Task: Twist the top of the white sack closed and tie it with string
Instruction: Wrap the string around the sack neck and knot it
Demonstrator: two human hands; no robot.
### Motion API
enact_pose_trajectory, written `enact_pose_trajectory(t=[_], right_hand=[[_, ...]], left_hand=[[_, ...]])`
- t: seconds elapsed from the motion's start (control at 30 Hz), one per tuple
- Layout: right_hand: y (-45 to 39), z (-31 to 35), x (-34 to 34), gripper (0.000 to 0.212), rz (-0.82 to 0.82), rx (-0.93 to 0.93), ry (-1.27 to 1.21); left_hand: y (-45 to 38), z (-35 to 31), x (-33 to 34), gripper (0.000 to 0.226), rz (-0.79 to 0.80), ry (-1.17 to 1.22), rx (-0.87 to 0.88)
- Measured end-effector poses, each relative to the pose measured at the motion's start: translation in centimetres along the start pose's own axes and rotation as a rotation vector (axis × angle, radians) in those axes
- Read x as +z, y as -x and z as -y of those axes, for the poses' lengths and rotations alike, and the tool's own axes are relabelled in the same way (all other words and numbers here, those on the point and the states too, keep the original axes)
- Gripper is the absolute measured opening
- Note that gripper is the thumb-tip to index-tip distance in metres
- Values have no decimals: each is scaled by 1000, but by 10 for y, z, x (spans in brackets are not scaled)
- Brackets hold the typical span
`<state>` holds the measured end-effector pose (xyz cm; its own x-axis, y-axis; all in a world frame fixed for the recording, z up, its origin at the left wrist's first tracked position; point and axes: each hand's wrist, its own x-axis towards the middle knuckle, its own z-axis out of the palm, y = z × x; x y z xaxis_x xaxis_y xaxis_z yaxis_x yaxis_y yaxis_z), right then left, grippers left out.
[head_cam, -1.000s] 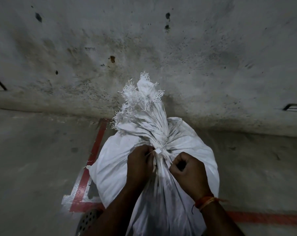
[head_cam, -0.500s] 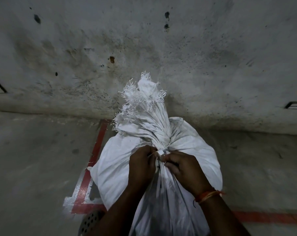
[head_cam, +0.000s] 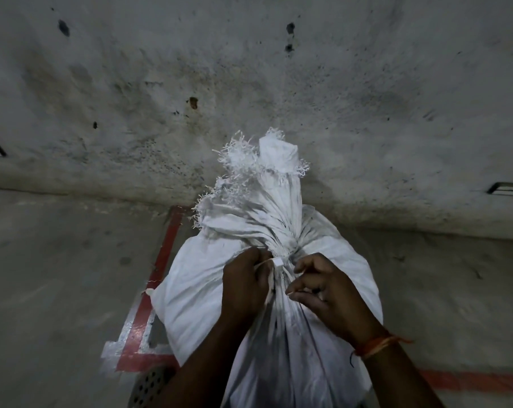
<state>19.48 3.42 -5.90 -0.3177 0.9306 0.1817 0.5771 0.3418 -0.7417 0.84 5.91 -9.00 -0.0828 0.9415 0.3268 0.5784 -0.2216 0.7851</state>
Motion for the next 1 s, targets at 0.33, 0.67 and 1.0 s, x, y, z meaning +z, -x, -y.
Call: enact_pose_trajectory(t=[0.33, 0.67, 1.0], right_hand=[[-8, 4, 9, 18, -168, -7, -19], [-5, 5, 15, 29, -206, 45, 109], [-9, -1, 17, 10, -352, 161, 269]], left_hand=[[-3, -4, 0, 8, 35, 81, 26], [-7, 0, -1, 9, 34, 105, -29], [-1, -2, 3, 4, 15, 135, 32]])
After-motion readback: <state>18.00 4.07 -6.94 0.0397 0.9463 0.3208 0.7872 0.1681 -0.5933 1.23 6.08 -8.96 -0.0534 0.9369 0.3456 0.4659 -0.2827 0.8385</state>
